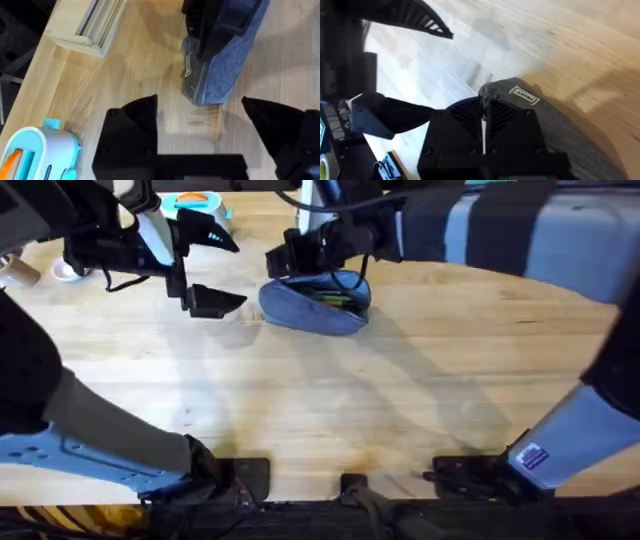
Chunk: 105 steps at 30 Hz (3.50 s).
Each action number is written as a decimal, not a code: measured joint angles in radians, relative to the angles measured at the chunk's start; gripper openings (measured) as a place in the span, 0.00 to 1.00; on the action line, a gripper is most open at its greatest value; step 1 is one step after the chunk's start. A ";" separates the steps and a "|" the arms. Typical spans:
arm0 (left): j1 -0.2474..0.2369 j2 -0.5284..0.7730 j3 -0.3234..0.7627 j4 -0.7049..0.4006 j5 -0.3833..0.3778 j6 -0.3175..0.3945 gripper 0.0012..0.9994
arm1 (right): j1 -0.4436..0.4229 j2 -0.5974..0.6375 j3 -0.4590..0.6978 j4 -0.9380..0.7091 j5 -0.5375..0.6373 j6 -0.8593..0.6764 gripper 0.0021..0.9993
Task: Unzip the bag, pick up the pens from the table one at a time and place them inside, then zip the bag closed.
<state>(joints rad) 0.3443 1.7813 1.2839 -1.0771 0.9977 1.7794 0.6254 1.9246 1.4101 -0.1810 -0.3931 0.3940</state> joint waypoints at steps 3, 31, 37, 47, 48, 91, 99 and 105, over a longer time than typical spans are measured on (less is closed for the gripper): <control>0.000 0.000 0.000 0.001 0.001 0.000 0.99 | 0.000 -0.056 0.000 -0.027 0.011 -0.047 0.03; -0.128 0.105 0.000 -0.045 0.076 -0.049 0.99 | 0.000 -0.073 0.000 -0.066 0.015 -0.089 0.03; -0.160 0.109 0.000 -0.035 0.080 -0.050 0.99 | 0.000 -0.073 0.000 -0.066 0.015 -0.089 0.03; -0.164 0.120 0.000 -0.026 0.080 -0.072 0.29 | 0.000 -0.073 0.000 -0.067 0.013 -0.089 0.03; -0.164 0.120 0.000 -0.017 0.079 -0.072 0.14 | 0.000 -0.073 0.000 -0.069 0.010 -0.089 0.03; -0.211 0.127 0.001 -0.022 0.130 -0.078 0.04 | -0.372 -0.174 0.000 -0.526 0.336 -0.039 0.03; -0.180 0.138 0.000 -0.031 0.069 -0.079 0.04 | -0.531 -0.089 -0.022 -0.511 0.502 0.048 0.03; -0.171 0.138 0.000 -0.032 0.052 -0.078 0.04 | -0.523 -0.006 -0.071 -0.468 0.533 0.085 0.03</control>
<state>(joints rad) 0.1734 1.9198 1.2842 -1.1088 1.0496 1.7011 0.1022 1.9186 1.3392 -0.6490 0.1403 0.4794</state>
